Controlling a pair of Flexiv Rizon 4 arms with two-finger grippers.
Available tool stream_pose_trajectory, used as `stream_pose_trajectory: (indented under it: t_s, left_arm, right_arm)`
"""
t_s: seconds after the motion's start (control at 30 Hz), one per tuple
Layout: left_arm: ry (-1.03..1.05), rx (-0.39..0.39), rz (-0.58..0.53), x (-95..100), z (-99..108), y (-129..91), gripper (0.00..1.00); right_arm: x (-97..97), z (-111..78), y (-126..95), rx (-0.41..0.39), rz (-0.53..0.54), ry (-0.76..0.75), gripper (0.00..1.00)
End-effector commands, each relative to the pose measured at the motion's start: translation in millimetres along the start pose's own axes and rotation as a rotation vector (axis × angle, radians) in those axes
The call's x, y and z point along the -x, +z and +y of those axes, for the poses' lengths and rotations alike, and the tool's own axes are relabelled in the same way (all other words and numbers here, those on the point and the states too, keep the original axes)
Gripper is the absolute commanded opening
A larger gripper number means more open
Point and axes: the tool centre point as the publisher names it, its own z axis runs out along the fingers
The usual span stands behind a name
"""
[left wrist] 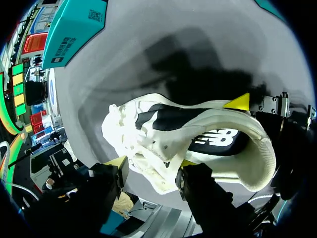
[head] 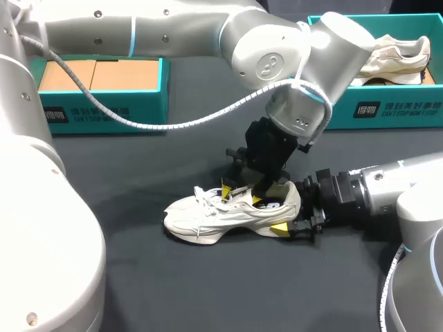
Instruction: Take the shoe out of the shoebox, open the shoe tongue, remove and reinsert the insole, then place the shoe into the shoebox
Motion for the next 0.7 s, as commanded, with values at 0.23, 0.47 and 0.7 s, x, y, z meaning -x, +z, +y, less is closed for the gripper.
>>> stream_pose_trajectory:
  t_s: [0.23,0.47,0.7]
  left_arm:
    - [0.058,0.037,0.013,-6.6,-7.7,-5.2,0.43]
    - [0.092,-0.025,0.022,-4.8,3.7,-8.9,0.33]
    - [0.102,-0.05,0.031,0.2,10.4,-11.4,0.18]
  right_arm:
    - [-0.6,-0.1,1.2,-0.005,0.0,0.001,0.0]
    - [-0.6,-0.1,1.2,-0.005,0.0,0.001,0.0]
    - [-0.6,-0.1,1.2,-0.005,0.0,0.001,0.0]
